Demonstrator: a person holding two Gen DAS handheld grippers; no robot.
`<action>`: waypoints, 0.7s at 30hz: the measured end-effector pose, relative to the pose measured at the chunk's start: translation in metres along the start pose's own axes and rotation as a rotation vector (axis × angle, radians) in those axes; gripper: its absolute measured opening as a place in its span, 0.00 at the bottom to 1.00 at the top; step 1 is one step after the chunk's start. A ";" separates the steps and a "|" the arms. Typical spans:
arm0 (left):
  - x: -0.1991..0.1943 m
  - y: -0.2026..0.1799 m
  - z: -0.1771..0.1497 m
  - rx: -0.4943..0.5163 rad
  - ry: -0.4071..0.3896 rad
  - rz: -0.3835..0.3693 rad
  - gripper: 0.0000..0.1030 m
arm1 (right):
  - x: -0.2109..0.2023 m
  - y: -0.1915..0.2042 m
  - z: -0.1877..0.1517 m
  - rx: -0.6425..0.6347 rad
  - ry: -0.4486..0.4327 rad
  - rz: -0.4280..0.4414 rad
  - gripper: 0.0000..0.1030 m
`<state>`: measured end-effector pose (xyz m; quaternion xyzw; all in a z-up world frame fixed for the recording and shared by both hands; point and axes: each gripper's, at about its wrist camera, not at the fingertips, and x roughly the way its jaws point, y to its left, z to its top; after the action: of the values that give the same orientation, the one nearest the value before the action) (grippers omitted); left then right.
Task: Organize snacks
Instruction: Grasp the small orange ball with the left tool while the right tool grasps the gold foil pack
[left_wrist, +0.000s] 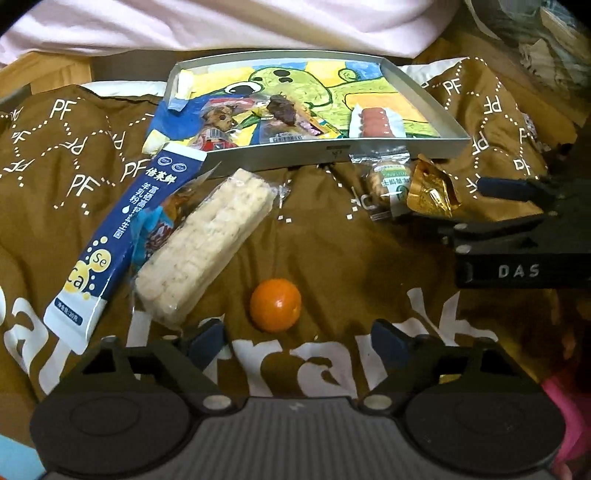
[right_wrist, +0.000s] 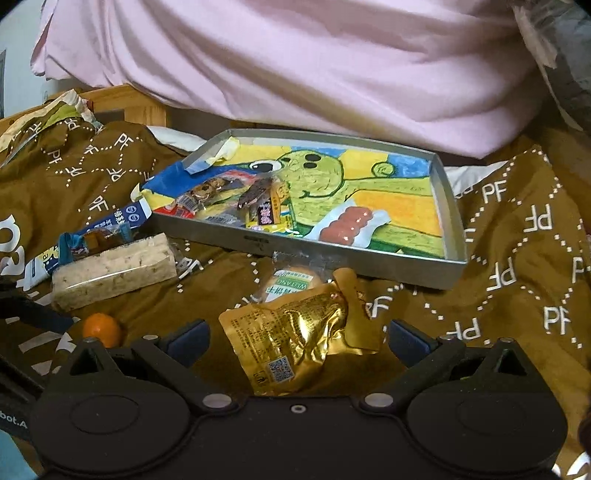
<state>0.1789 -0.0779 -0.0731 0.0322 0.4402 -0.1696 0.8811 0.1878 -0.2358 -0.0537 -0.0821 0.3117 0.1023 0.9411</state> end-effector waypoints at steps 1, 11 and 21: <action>0.001 0.001 0.001 -0.007 -0.002 0.000 0.82 | 0.001 0.002 0.000 -0.007 0.000 -0.001 0.94; 0.002 0.018 0.002 -0.117 -0.033 0.025 0.54 | 0.012 0.028 -0.011 -0.196 0.026 -0.087 0.78; -0.004 0.012 -0.003 -0.098 -0.070 0.053 0.36 | 0.008 0.029 -0.008 -0.188 0.018 -0.120 0.42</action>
<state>0.1790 -0.0648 -0.0729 -0.0053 0.4158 -0.1256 0.9007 0.1828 -0.2085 -0.0675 -0.1893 0.3037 0.0737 0.9309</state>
